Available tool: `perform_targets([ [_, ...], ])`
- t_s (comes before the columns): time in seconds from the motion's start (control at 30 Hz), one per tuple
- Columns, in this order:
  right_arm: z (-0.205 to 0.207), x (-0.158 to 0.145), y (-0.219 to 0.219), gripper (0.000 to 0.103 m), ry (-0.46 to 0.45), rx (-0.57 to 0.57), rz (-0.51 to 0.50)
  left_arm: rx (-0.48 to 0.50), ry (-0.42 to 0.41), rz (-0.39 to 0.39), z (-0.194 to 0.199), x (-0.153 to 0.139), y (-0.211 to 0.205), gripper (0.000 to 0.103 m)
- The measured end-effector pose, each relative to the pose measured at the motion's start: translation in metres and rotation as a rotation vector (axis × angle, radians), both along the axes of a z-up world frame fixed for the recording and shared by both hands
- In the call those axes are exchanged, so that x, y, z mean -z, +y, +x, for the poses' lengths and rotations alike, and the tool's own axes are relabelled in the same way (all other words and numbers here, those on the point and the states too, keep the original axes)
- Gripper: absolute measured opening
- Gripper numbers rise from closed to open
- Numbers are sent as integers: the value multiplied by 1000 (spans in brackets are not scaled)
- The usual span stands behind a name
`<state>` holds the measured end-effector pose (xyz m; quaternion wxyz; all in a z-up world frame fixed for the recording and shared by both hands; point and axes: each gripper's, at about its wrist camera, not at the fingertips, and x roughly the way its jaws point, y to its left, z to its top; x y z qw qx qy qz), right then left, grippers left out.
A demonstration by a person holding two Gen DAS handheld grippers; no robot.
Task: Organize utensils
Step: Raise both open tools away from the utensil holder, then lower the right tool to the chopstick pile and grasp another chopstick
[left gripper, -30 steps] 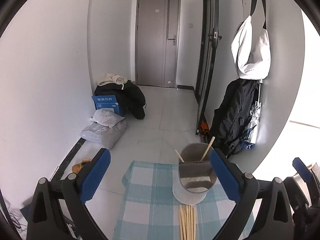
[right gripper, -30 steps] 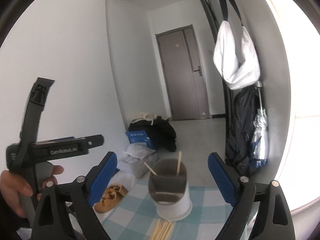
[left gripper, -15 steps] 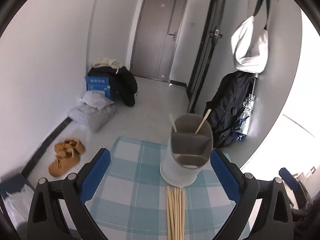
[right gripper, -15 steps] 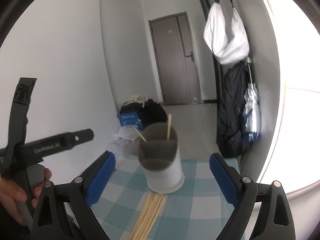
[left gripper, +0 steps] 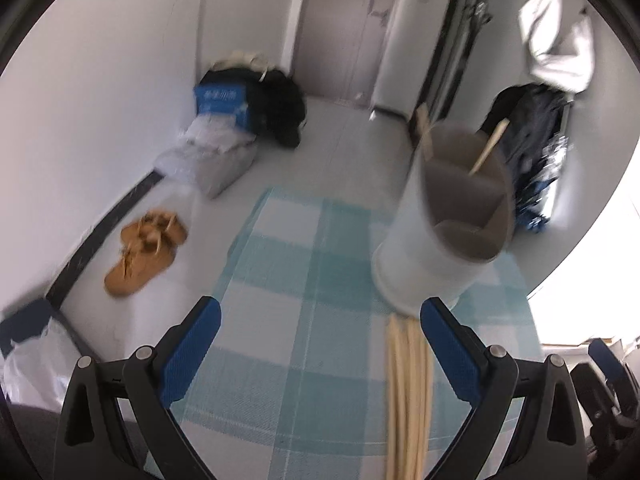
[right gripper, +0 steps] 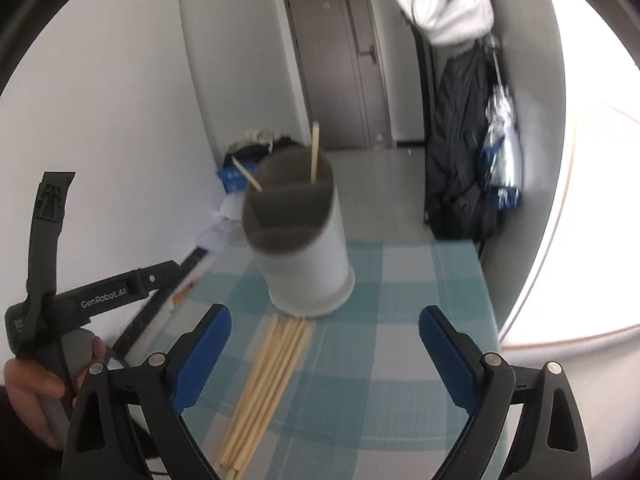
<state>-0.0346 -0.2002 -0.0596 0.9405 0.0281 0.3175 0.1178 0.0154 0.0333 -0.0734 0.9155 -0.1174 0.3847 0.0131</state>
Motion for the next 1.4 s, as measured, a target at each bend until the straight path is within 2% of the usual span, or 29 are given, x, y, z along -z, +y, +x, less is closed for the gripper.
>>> perform_targets([
  [0.07, 7, 11, 2, 95, 53, 15, -16, -21, 47, -13, 3, 6, 5, 98],
  [0.13, 13, 24, 5, 94, 108, 15, -22, -38, 57, -40, 4, 9, 12, 98],
  [0.3, 26, 39, 15, 94, 163, -5, -62, -61, 66, -43, 7, 11, 21, 98],
  [0.4, 38, 45, 19, 93, 191, -11, -65, -43, 73, -45, 9, 13, 19, 98],
  [0.53, 56, 56, 28, 80, 253, -26, -83, -5, 67, -44, 12, 11, 16, 98],
  [0.7, 74, 69, 39, 71, 304, -22, -116, 8, 64, -50, 15, 12, 21, 98],
  [0.77, 80, 76, 42, 61, 337, -22, -121, 13, 73, -55, 16, 12, 22, 98],
  [0.83, 86, 82, 46, 44, 365, -24, -119, 23, 87, -68, 17, 15, 24, 98],
  [0.87, 88, 84, 47, 41, 371, -23, -117, 25, 91, -73, 18, 16, 26, 98],
  [0.93, 91, 88, 50, 40, 382, -19, -118, 31, 99, -84, 18, 17, 27, 98],
  [1.0, 94, 90, 54, 35, 389, -26, -110, 35, 104, -92, 18, 18, 27, 98],
  [1.2, 101, 91, 66, 35, 396, -18, -144, 18, 109, -120, 20, 17, 34, 98],
  [1.37, 106, 91, 82, 25, 397, -31, -250, -23, 106, -126, 21, 17, 42, 98],
  [1.4, 106, 91, 86, 20, 398, -44, -261, -27, 106, -128, 21, 18, 44, 98],
])
